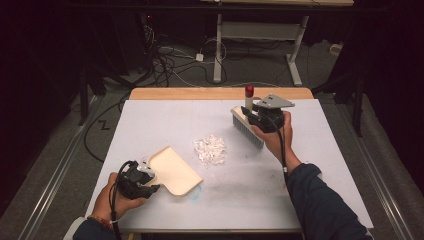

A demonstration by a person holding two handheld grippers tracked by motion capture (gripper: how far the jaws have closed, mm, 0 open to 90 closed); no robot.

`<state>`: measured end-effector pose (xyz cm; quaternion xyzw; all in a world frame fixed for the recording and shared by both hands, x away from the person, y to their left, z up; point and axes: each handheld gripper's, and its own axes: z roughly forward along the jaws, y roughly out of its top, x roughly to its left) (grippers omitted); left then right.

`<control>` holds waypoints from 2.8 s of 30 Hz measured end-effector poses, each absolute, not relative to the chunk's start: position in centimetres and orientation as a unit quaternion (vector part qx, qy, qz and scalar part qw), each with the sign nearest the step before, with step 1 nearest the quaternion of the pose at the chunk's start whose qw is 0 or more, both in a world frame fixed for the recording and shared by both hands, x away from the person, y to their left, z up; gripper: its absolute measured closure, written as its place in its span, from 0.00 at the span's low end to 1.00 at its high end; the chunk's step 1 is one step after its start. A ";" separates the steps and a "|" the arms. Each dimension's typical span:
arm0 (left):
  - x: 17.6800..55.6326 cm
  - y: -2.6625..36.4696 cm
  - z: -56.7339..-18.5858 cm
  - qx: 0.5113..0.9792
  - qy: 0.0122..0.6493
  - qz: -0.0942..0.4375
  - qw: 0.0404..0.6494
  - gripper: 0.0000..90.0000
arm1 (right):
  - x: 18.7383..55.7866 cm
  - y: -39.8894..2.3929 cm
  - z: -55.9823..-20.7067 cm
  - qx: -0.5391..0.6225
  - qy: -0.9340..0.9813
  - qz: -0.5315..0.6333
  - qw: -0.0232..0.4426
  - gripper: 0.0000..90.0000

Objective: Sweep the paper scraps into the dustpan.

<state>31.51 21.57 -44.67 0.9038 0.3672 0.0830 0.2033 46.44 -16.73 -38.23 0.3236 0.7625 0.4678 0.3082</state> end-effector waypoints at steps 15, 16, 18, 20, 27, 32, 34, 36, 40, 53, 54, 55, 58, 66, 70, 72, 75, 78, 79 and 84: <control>31.9 21.6 -44.6 0.906 0.363 0.083 0.202 0.71 | 46.1 -11.6 -39.5 0.296 0.762 0.502 0.282 0.79; 31.9 21.6 -44.7 0.906 0.364 0.083 0.202 0.71 | 45.9 -11.4 -39.5 0.292 0.764 0.503 0.280 0.79; 31.9 21.5 -44.7 0.906 0.363 0.084 0.201 0.71 | 45.6 -11.0 -39.7 0.283 0.767 0.505 0.275 0.78; 31.9 21.5 -44.7 0.906 0.363 0.084 0.200 0.71 | 45.2 -10.6 -39.8 0.275 0.771 0.503 0.277 0.78; 32.0 21.3 -44.8 0.906 0.362 0.085 0.199 0.71 | 44.5 -10.1 -40.0 0.260 0.777 0.504 0.271 0.78; 32.0 21.2 -44.8 0.907 0.363 0.083 0.198 0.71 | 44.0 -10.0 -40.0 0.250 0.780 0.512 0.259 0.78; 32.0 21.2 -44.8 0.907 0.362 0.083 0.198 0.71 | 43.8 -9.9 -40.0 0.248 0.780 0.512 0.260 0.78; 32.1 21.3 -44.8 0.907 0.361 0.082 0.198 0.71 | 43.5 -9.7 -40.1 0.249 0.779 0.511 0.264 0.78; 32.1 21.2 -44.8 0.907 0.364 0.078 0.199 0.71 | 43.0 -9.4 -40.3 0.253 0.775 0.516 0.261 0.78; 33.3 20.3 -44.2 0.915 0.351 0.070 0.184 0.71 | 41.8 -8.0 -40.8 0.239 0.773 0.530 0.255 0.77; 33.4 20.2 -44.2 0.916 0.350 0.070 0.184 0.71 | 41.7 -7.9 -40.8 0.238 0.773 0.531 0.252 0.77; 33.4 20.2 -44.3 0.916 0.351 0.070 0.184 0.71 | 41.7 -7.8 -40.9 0.238 0.772 0.534 0.251 0.77; 33.4 20.2 -44.3 0.916 0.351 0.069 0.184 0.71 | 41.4 -7.7 -41.0 0.237 0.769 0.540 0.247 0.77; 33.5 19.9 -44.6 0.916 0.352 0.069 0.179 0.71 | 40.4 -6.8 -41.0 0.229 0.767 0.550 0.237 0.77; 33.5 19.7 -44.6 0.916 0.351 0.069 0.179 0.71 | 39.8 -6.0 -41.0 0.217 0.770 0.554 0.229 0.78; 33.4 19.7 -44.6 0.916 0.351 0.068 0.180 0.71 | 39.6 -5.7 -41.0 0.210 0.772 0.556 0.225 0.78; 33.4 19.6 -44.6 0.917 0.349 0.069 0.180 0.71 | 39.3 -5.2 -40.8 0.200 0.774 0.562 0.214 0.78; 33.4 19.4 -44.6 0.918 0.348 0.070 0.179 0.71 | 39.0 -4.6 -40.6 0.191 0.776 0.566 0.202 0.78; 33.4 19.4 -44.6 0.918 0.348 0.070 0.178 0.71 | 38.8 -4.3 -40.6 0.188 0.777 0.567 0.199 0.78; 33.3 19.4 -44.7 0.918 0.347 0.069 0.179 0.71 | 38.2 -3.2 -40.2 0.169 0.780 0.571 0.191 0.79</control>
